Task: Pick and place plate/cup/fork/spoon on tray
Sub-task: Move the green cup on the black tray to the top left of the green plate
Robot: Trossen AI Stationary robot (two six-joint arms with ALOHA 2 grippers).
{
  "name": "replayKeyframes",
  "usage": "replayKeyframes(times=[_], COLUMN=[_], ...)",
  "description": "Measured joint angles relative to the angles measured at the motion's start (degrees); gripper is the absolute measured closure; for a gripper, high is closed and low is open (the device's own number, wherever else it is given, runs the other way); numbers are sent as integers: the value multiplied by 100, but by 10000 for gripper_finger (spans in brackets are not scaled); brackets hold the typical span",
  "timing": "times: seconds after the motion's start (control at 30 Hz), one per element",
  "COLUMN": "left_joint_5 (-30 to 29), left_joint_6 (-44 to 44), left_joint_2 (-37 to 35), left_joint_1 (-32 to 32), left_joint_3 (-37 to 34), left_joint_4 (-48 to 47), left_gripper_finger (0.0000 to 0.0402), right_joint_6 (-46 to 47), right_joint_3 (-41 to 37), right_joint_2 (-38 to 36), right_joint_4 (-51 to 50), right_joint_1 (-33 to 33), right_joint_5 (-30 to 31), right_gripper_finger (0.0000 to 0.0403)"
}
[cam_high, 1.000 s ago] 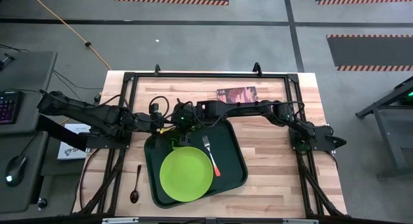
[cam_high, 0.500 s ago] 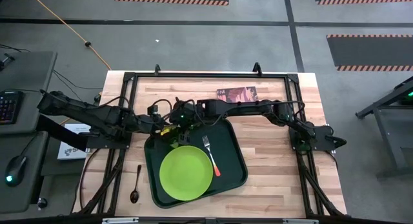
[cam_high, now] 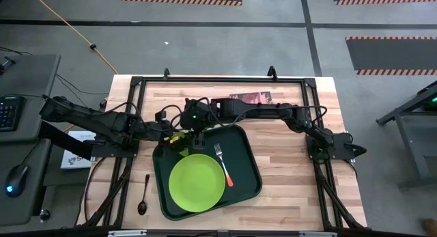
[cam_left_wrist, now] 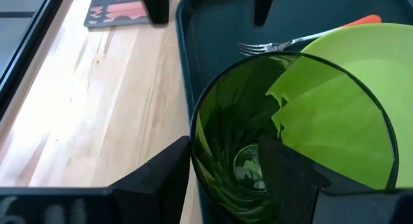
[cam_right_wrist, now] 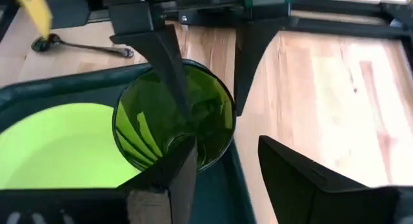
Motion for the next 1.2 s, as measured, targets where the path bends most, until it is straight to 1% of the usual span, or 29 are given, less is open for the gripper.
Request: replayKeyframes(times=[0.1,0.2,0.33,0.4,0.47,0.63,0.7,0.83,0.93,1.03,1.2], left_joint_5=[-56,-217,-130,14,192,560,743,918,932,929,888], left_joint_6=[-64,-197,-208,-208,-211,-237,-245,-311,-310,-352,-357], left_joint_2=[0,0,0,-3,-2,-5,-15,2,2,2,28], left_joint_1=[24,166,483,653,815,1074,1113,1100,1017,974,975], left_joint_3=[2,7,13,13,13,18,42,206,422,646,784], left_joint_4=[-49,-113,-147,-162,-216,-263,-197,-488,-596,-738,-835], left_gripper_finger=[229,229,240,258,285,374,391,384,395,395,397], right_joint_6=[-157,-175,-175,-175,-161,-145,-131,-130,-61,92,133], right_joint_3=[-54,-54,-56,-56,-56,-60,-58,-64,-70,-91,-107], right_joint_2=[-150,-255,-275,-295,-301,-300,-304,-379,-497,-629,-882], right_joint_4=[-285,-760,-1220,-1488,-1684,-2044,-2163,-2426,-2650,-2981,-3280], right_joint_1=[-8,-38,-63,-78,-106,-155,-160,-162,-162,-142,8], right_joint_5=[52,247,473,619,722,781,780,780,781,799,1055], right_gripper_finger=[245,245,245,245,245,245,245,245,245,245,245])
